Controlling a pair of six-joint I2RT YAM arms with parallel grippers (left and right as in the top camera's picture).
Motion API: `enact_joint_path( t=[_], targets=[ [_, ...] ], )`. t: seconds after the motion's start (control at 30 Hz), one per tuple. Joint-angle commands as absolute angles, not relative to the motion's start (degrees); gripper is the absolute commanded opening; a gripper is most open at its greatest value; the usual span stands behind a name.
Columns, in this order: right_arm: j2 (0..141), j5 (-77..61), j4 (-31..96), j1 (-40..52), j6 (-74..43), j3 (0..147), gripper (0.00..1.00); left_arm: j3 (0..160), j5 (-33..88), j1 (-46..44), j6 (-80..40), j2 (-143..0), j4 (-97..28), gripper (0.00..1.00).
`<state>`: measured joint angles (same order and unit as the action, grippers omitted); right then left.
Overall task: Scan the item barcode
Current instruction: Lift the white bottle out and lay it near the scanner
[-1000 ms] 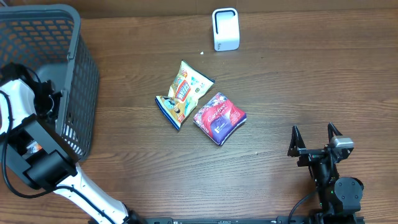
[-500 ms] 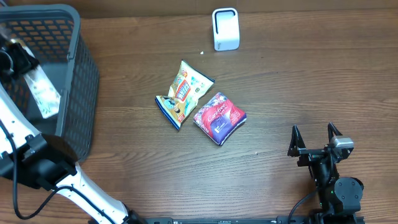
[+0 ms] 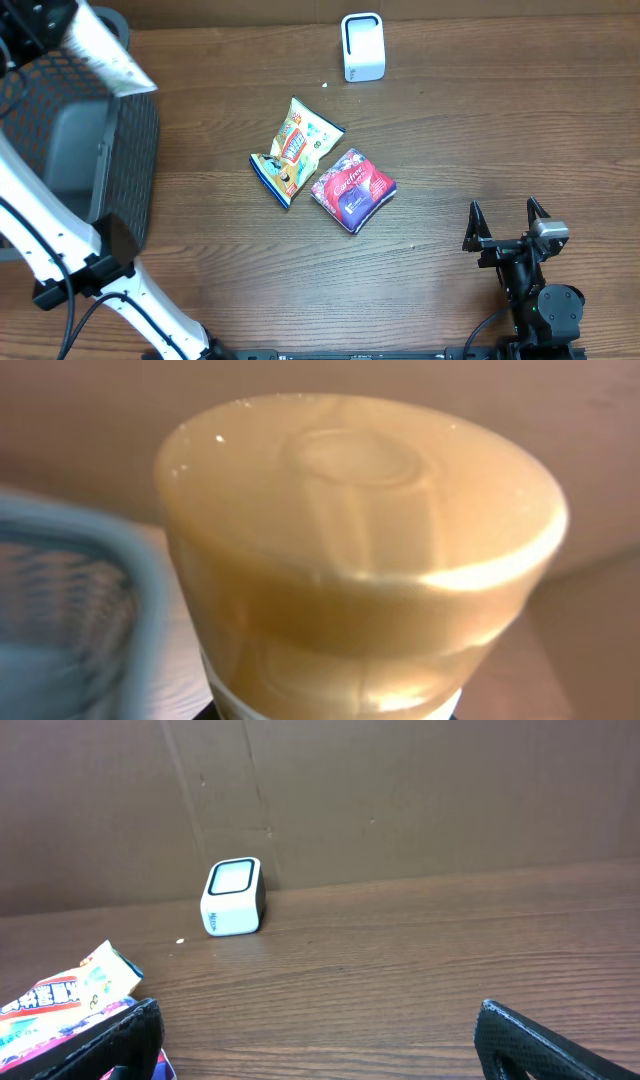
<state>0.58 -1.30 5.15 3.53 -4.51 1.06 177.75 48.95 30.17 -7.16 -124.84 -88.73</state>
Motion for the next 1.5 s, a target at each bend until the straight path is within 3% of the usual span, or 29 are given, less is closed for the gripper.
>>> enact_joint_path(
  t=[0.0, 0.17, 0.23, 0.4, 0.6, 0.77, 1.1, 1.3, 1.47],
  targets=[
    [0.2, -1.5, 4.8, 3.9, -4.9, 0.4, 1.00, 180.0, 58.1, 25.9, -9.5, -122.6, -88.1, 0.18],
    [0.2, -1.5, 4.8, 3.9, -4.9, 0.4, 1.00, 179.4, 55.2, 17.8, -9.2, -122.5, -92.7, 0.18],
    [0.2, -1.5, 4.8, 3.9, -4.9, 0.4, 1.00, 177.3, 45.4, 9.5, -9.0, -122.5, -96.8, 0.17],
    [0.2, -1.5, 4.8, 3.9, -4.9, 0.4, 1.00, 173.2, 33.0, -1.7, -9.0, -122.9, -96.8, 0.17],
    [0.2, -1.5, 4.8, 3.9, -4.9, 0.4, 1.00, 156.3, 16.6, -15.6, -9.0, -123.5, -96.7, 0.22],
    [0.2, -1.5, 4.8, 3.9, -4.9, 0.4, 1.00, 139.2, 13.1, -21.3, -9.5, -123.5, -90.6, 0.23],
    [0.2, -1.5, 4.8, 3.9, -4.9, 0.4, 1.00, 119.1, 8.8, -23.1, -11.4, -123.5, -82.3, 0.23],
    [0.2, -1.5, 4.8, 3.9, -4.9, 0.4, 1.00, 123.3, 8.4, -22.0, -11.4, -123.2, -83.4, 0.27],
    [0.2, -1.5, 4.8, 3.9, -4.9, 0.4, 1.00, 139.6, 8.4, -18.2, -11.4, -123.1, -91.0, 0.30]
  ],
)
